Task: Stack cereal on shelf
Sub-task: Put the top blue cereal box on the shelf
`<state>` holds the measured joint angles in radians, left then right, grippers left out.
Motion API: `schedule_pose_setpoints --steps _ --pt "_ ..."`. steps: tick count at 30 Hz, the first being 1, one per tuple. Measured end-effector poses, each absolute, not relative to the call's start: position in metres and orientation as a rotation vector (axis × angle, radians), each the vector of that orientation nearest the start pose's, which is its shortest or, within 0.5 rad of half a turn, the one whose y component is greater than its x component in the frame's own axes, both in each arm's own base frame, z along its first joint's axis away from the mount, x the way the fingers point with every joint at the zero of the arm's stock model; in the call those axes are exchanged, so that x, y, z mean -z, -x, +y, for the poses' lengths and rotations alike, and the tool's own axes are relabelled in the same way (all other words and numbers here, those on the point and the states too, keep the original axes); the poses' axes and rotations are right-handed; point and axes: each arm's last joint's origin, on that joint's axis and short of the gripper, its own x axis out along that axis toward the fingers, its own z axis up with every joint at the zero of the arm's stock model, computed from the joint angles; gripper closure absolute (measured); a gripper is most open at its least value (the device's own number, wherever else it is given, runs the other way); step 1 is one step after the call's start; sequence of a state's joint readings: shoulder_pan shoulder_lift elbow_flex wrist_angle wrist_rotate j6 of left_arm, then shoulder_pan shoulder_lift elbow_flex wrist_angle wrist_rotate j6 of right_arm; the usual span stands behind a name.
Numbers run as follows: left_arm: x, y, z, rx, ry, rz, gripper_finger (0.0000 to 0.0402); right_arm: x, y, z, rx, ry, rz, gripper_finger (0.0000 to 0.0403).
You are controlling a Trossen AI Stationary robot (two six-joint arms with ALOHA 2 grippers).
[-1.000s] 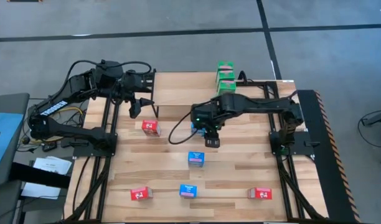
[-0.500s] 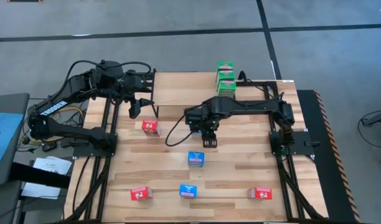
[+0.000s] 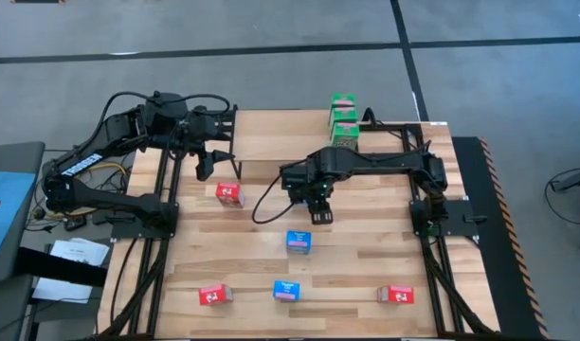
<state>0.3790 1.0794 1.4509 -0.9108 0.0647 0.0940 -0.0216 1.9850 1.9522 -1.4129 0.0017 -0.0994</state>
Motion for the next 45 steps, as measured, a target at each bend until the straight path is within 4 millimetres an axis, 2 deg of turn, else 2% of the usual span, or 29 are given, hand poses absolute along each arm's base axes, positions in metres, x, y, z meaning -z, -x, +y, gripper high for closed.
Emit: schedule_pose_setpoints --steps 12,29,45 --pt "-0.431 -0.172 0.067 -0.276 0.01 0.544 0.0159 -0.301 -0.382 -0.01 -0.056 0.12 1.478 0.0152" --pt "-0.431 -0.172 0.067 -0.276 0.01 0.545 0.0159 -0.303 -0.394 -0.037 0.072 0.049 1.342 0.0152" --pt "-0.431 -0.172 0.067 -0.277 0.012 0.544 0.0159 -0.305 -0.399 -0.04 0.1 0.019 1.275 0.0152"
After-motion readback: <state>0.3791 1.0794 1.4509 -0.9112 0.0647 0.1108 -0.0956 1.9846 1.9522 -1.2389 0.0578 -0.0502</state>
